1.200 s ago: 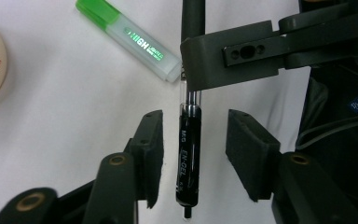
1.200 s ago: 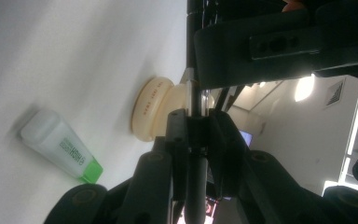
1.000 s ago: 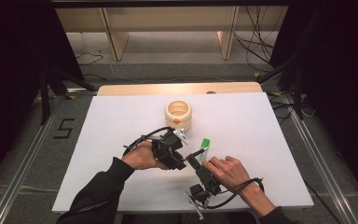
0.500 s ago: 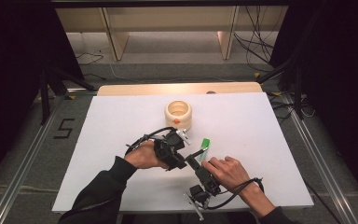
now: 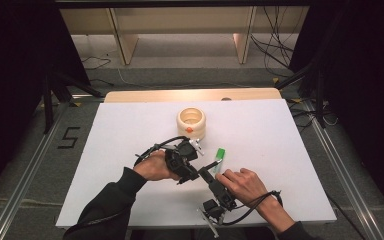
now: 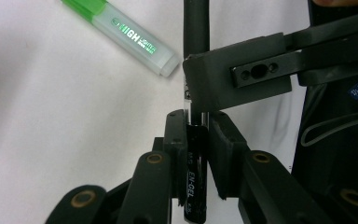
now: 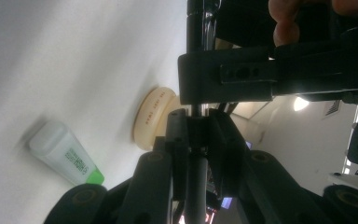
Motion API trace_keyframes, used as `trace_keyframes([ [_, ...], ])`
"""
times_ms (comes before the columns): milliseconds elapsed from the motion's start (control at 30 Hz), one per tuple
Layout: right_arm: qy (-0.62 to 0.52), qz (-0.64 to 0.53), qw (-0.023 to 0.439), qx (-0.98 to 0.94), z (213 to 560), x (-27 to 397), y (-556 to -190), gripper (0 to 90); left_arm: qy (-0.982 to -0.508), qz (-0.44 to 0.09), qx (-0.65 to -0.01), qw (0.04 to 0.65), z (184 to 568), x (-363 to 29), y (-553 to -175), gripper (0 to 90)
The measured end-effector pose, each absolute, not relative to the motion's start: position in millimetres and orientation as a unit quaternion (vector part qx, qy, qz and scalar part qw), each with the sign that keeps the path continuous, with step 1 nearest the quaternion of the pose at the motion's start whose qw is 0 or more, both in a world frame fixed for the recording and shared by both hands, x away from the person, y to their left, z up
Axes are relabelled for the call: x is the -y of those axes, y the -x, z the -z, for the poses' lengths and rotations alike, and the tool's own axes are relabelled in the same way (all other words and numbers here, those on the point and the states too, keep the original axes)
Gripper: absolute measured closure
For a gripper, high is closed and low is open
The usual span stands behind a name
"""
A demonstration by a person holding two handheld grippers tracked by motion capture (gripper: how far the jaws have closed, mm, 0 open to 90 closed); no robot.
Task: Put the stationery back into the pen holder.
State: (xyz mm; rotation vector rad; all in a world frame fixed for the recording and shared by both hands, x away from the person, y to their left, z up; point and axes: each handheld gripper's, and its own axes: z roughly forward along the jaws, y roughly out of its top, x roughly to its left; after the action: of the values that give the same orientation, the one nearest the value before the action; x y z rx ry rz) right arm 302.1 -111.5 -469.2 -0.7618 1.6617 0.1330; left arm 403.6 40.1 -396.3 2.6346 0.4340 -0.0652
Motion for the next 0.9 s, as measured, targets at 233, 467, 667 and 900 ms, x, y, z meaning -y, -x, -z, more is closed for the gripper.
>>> trace_keyframes([
  [233,0.326,-0.058,0.61,-0.72,469,112,-303,68.9,-0.958,0.018,-0.161,0.238,395,-42,-405,78.8],
  [467,0.276,-0.084,0.625,-0.725,463,116,-305,49.7,-0.948,0.005,-0.188,0.256,390,-55,-412,78.9],
  [667,0.206,-0.135,0.607,-0.756,452,121,-310,44.5,-0.937,-0.009,-0.216,0.275,387,-68,-418,78.9],
  [900,0.118,-0.194,0.569,-0.791,438,128,-318,39.7,-0.922,-0.028,-0.238,0.304,382,-80,-423,78.8],
])
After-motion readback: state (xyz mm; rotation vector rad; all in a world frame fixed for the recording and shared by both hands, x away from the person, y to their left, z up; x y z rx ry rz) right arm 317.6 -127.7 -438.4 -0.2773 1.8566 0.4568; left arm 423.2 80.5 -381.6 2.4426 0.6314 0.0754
